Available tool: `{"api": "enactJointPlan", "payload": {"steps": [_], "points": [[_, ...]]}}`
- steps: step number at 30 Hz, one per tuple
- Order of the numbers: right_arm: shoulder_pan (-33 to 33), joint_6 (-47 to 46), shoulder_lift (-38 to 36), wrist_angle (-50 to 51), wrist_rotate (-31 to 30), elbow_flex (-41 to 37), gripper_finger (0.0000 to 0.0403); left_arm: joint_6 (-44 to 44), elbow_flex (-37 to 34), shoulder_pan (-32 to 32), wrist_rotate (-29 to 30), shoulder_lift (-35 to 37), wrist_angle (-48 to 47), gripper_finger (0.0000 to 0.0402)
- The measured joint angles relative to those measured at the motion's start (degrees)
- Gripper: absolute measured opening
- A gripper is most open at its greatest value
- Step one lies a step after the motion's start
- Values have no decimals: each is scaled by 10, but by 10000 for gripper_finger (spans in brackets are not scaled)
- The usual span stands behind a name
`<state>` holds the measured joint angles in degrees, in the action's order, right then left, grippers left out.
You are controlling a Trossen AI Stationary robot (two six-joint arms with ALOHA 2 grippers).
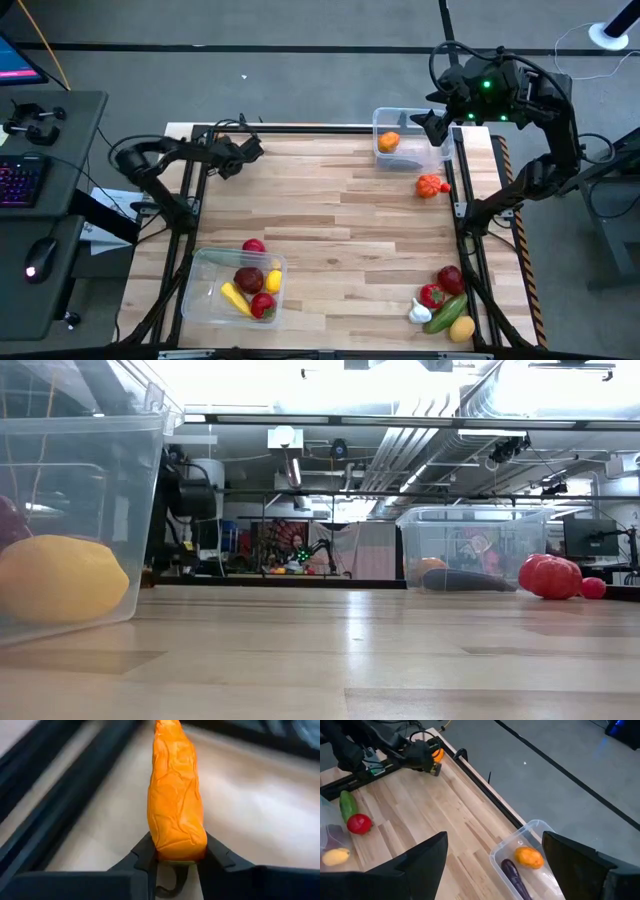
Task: Sort produce into baskets
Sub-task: Put the orange chili pepper into the top transparent bin
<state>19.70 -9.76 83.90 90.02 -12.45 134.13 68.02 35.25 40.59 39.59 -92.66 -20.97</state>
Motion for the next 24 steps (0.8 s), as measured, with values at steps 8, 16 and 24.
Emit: {"api": "enactJointPlan", "payload": {"steps": [8,16,24], "points": [[0,21,0,0,-14,0,316,-120,3,-111,-90,173,-17,75],[0,44,0,-12,-35,0,316,-259,3,-271,-311,353,134,75],[0,57,2,-20,-35,0,316,-154,4,-386,-538,446,361,75]]}}
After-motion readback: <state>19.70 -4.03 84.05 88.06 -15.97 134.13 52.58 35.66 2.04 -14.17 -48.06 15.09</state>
